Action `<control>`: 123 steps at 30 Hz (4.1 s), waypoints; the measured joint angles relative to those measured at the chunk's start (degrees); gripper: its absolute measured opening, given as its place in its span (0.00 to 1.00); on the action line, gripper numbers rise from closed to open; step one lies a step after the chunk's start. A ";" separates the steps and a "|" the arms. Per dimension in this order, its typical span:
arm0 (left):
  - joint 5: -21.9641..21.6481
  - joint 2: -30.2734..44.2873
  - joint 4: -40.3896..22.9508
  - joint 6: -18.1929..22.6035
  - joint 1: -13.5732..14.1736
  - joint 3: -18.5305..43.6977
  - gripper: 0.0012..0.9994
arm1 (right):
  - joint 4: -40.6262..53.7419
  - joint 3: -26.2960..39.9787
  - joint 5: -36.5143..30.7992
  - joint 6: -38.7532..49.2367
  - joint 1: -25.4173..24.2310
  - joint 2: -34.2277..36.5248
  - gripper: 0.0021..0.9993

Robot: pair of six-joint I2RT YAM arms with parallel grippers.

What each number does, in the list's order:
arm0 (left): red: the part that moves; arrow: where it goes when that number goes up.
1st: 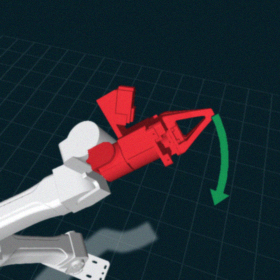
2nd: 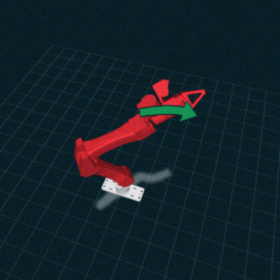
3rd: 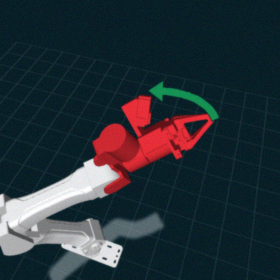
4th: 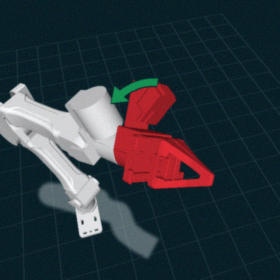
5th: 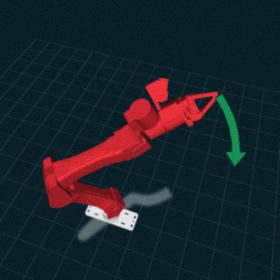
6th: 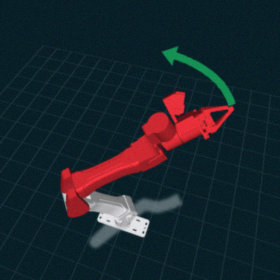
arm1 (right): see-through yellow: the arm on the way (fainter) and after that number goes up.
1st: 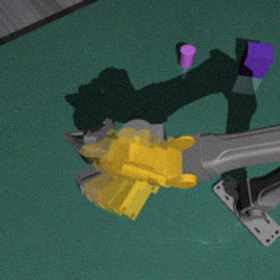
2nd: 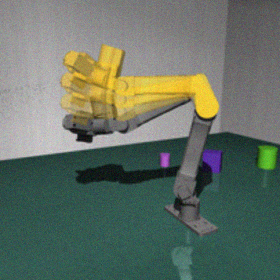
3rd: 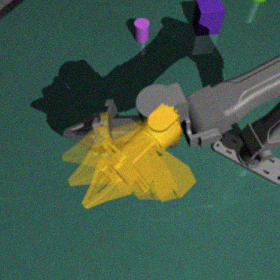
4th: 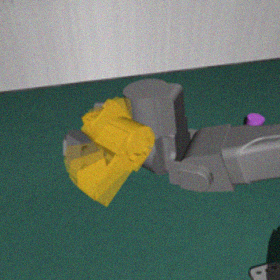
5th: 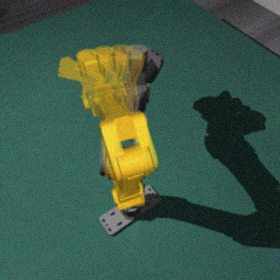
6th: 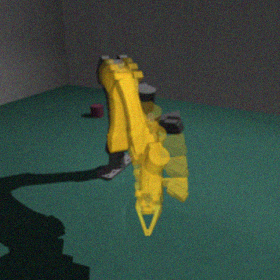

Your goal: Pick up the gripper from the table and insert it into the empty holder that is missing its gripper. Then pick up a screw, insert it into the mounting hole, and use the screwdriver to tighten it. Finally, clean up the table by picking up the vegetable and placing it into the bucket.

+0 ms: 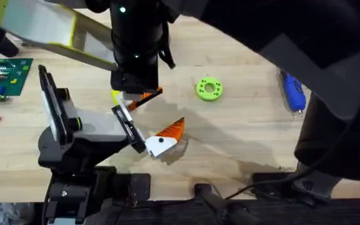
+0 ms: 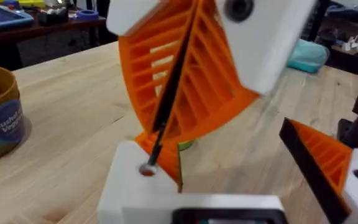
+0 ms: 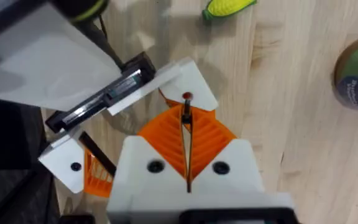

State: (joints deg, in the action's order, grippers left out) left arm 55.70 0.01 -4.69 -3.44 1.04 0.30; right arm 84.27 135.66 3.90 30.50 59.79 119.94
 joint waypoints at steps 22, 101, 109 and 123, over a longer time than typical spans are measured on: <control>0.00 0.00 0.00 0.00 0.00 -0.02 0.99 | -0.02 0.00 0.00 0.00 0.22 0.31 0.00; -0.06 0.04 -0.05 -1.26 0.00 0.00 0.99 | -0.39 0.42 -0.02 0.00 0.48 3.45 0.00; -0.15 0.04 -0.04 -1.31 0.00 0.00 0.99 | -0.46 0.42 -0.02 0.00 0.48 3.45 0.00; -0.15 0.04 -0.04 -1.33 0.00 0.00 0.99 | -0.46 0.43 -0.02 0.00 0.48 3.44 0.00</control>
State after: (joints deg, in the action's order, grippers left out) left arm 55.55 0.05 -4.73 -4.78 1.04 0.30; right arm 83.81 136.08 3.88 30.50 60.27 123.38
